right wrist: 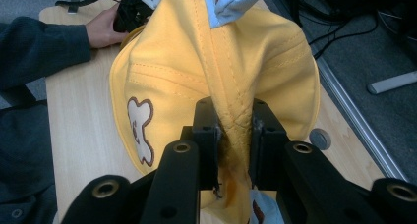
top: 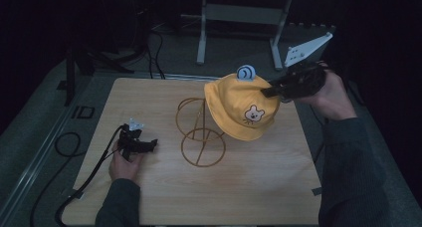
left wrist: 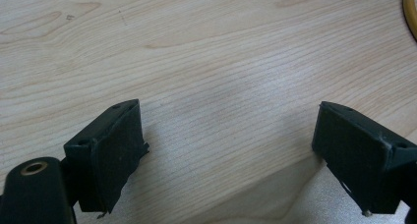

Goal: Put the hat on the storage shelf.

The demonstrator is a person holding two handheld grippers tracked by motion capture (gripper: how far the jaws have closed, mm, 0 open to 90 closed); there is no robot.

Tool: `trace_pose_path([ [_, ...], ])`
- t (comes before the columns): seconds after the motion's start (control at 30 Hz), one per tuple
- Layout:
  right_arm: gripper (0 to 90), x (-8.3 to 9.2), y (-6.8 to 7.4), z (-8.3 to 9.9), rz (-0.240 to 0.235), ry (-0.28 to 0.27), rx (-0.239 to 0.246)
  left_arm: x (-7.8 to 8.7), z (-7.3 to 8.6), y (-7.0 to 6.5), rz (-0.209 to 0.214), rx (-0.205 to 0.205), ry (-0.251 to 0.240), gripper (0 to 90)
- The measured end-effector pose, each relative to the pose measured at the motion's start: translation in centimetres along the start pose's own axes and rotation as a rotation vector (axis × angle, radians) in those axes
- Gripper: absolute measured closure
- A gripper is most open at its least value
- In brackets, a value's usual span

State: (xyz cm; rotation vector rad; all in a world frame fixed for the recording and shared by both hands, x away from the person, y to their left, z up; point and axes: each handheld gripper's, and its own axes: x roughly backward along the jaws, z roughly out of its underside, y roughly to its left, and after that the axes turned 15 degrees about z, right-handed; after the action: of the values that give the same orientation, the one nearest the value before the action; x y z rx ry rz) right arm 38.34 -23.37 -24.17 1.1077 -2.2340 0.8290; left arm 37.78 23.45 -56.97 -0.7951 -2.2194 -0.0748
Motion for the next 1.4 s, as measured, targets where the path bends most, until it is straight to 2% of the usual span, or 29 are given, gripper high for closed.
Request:
trace_pose_path([
  [0.6, 76.7, -1.0, 0.7, -2.5, -0.007, 0.019, 0.033, 0.0, 0.0, 0.0, 0.000, 0.000, 0.000, 11.9],
  [1.0, 76.7, -2.2, 1.7, -4.6, -0.002, 0.062, 0.069, 0.0, 0.0, 0.0, 0.000, 0.000, 0.000, 11.9],
  [1.4, 76.7, -3.4, 2.7, -6.0, -0.018, 0.063, 0.085, 0.0, 0.0, 0.0, 0.000, 0.000, 0.001, 11.9],
])
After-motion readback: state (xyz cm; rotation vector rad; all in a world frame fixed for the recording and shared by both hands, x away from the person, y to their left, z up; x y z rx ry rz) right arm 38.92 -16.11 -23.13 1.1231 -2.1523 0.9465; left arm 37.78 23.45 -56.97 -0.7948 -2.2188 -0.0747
